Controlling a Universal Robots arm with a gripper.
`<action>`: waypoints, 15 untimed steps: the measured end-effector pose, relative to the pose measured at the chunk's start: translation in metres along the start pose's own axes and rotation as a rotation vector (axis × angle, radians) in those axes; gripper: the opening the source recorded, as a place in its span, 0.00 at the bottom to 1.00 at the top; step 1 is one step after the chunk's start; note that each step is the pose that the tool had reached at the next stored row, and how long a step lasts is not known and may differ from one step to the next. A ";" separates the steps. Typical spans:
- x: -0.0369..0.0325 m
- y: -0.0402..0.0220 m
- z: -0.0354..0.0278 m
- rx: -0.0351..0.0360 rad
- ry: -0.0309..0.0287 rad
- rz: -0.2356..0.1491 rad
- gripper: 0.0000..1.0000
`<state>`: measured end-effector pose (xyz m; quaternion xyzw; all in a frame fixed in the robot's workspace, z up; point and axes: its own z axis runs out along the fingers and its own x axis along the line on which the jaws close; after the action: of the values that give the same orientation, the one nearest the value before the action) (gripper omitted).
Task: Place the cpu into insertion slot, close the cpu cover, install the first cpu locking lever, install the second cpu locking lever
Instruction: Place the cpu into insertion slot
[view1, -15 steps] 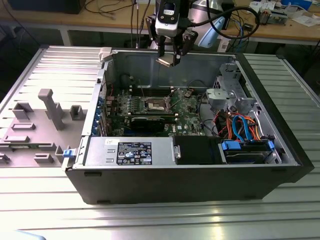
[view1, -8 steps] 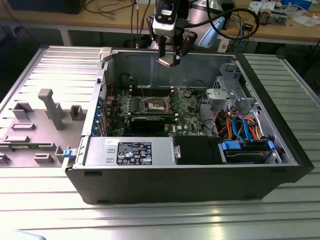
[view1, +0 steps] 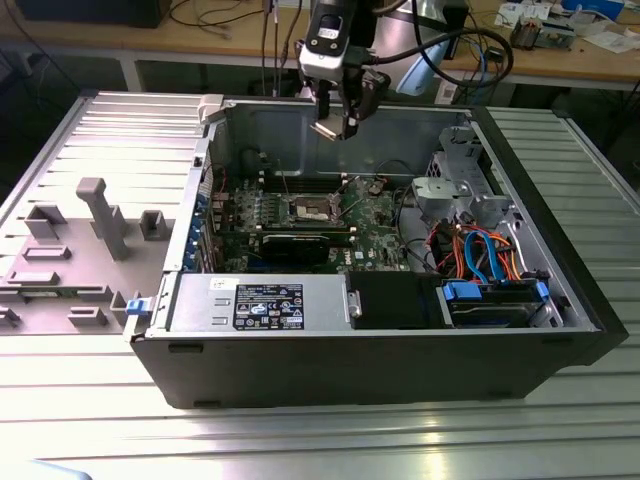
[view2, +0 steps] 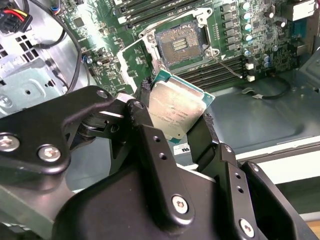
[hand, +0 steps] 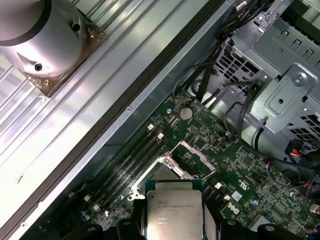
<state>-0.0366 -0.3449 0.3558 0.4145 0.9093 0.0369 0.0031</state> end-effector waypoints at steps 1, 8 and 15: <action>0.0000 -0.0001 0.0006 -0.0003 -0.0009 0.014 0.55; 0.0000 -0.0001 0.0010 -0.0009 -0.0023 0.033 0.55; 0.0000 -0.0002 0.0010 -0.0009 -0.0023 0.034 0.55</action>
<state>-0.0367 -0.3449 0.3548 0.4297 0.9022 0.0368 0.0037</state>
